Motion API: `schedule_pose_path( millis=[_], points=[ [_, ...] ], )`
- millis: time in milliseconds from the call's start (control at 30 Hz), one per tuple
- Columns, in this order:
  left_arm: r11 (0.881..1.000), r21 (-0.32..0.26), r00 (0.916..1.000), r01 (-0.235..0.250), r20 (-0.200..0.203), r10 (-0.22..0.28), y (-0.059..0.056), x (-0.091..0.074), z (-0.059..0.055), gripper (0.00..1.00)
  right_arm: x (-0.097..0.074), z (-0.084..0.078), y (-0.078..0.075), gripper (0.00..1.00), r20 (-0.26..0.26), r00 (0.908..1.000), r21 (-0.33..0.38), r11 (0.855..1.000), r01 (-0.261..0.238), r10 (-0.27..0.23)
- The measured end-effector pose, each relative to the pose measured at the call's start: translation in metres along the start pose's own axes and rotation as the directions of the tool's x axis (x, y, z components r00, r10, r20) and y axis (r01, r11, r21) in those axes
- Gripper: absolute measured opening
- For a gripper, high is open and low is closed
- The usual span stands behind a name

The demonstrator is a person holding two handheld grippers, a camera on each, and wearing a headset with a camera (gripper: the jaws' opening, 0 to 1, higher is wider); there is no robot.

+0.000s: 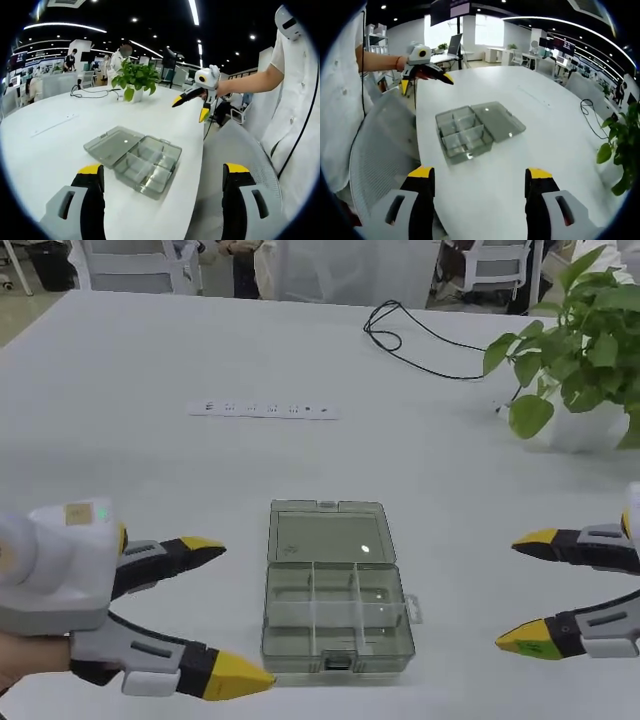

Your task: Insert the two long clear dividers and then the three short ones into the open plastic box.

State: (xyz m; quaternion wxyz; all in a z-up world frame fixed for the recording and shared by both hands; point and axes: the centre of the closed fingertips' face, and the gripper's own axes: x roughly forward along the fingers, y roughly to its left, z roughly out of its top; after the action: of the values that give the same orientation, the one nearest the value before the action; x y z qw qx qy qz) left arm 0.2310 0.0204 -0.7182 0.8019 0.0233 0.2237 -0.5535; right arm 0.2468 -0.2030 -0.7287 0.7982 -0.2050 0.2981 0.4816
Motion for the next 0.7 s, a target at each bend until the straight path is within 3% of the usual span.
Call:
schedule_pose_path(
  millis=[167, 700],
  points=[
    [1.0, 0.014, 0.9997, -0.023, -0.011, 0.023, 0.004, -0.005, -0.004, 1.0, -0.001, -0.001, 0.004, 0.84, 0.016, 0.9999, 0.021, 1.0, -0.002, 0.002],
    [0.999, 0.023, 0.9985, -0.038, -0.039, 0.039, 0.001, -0.014, -0.012, 1.0, 0.0, -0.003, 0.011, 0.88, 0.009, 0.9998, -0.002, 1.0, -0.02, 0.02]
  ],
)
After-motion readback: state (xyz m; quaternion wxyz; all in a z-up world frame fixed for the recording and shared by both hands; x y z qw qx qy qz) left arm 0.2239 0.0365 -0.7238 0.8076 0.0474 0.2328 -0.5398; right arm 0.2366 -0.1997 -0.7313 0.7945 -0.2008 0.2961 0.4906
